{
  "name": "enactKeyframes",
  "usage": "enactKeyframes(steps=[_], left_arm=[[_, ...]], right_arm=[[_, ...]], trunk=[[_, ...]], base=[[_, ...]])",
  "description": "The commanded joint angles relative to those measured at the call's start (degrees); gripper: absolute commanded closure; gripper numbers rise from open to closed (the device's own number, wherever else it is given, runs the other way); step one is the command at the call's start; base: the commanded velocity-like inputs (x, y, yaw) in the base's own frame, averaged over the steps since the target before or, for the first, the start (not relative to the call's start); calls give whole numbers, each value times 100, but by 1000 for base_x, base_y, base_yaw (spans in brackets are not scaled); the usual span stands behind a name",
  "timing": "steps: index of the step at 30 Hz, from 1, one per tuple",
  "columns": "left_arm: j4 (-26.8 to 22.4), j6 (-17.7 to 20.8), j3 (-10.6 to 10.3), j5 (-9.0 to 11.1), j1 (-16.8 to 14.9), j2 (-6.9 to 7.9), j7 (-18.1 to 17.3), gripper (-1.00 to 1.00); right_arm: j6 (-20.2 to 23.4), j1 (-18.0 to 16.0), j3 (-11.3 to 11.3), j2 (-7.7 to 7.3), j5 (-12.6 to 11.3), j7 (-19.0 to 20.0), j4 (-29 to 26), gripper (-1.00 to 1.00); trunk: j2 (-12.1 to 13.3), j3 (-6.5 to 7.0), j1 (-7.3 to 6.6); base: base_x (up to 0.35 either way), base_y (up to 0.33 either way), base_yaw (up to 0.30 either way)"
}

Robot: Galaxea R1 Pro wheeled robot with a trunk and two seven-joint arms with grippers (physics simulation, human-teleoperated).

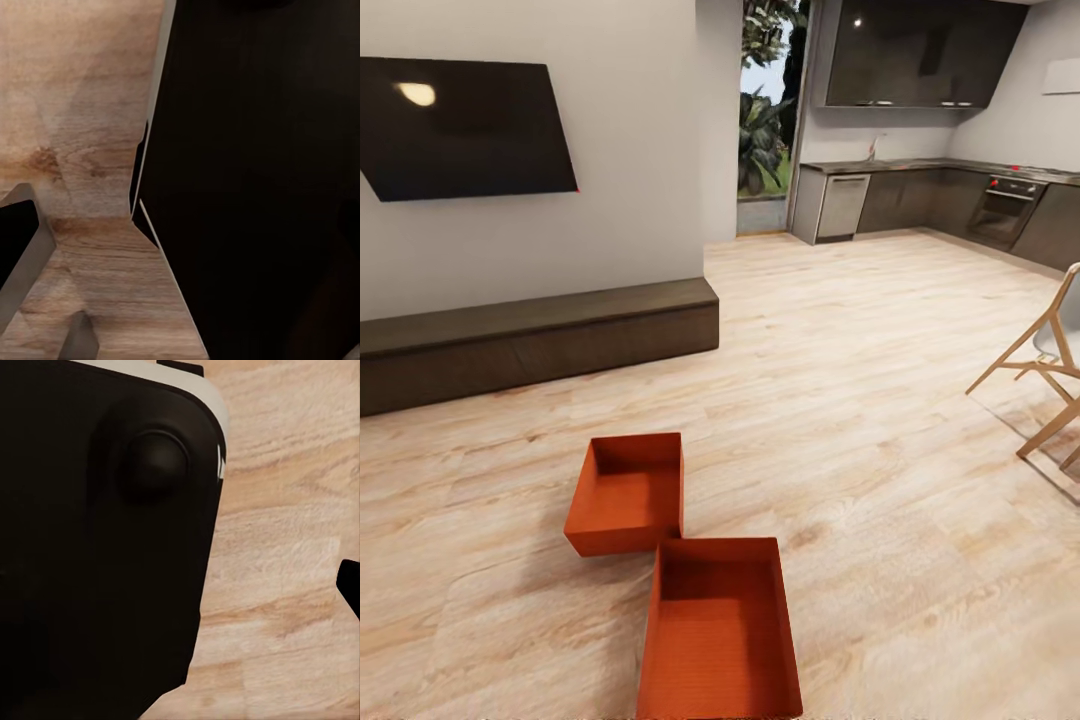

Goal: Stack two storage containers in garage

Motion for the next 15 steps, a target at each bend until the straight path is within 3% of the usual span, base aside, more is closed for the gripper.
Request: enactKeyframes(steps=[1, 15], left_arm=[[0, -13, -2, 19, -1, 0, 5, -100], [0, -13, -5, 19, -1, 0, 5, -100]], right_arm=[[-25, -4, 48, 2, -45, -5, 11, -100], [-25, -4, 48, 2, -45, -5, 11, -100]], trunk=[[-2, -13, 0], [-2, -141, 0]], base=[[0, 0, 0], [0, 0, 0]])
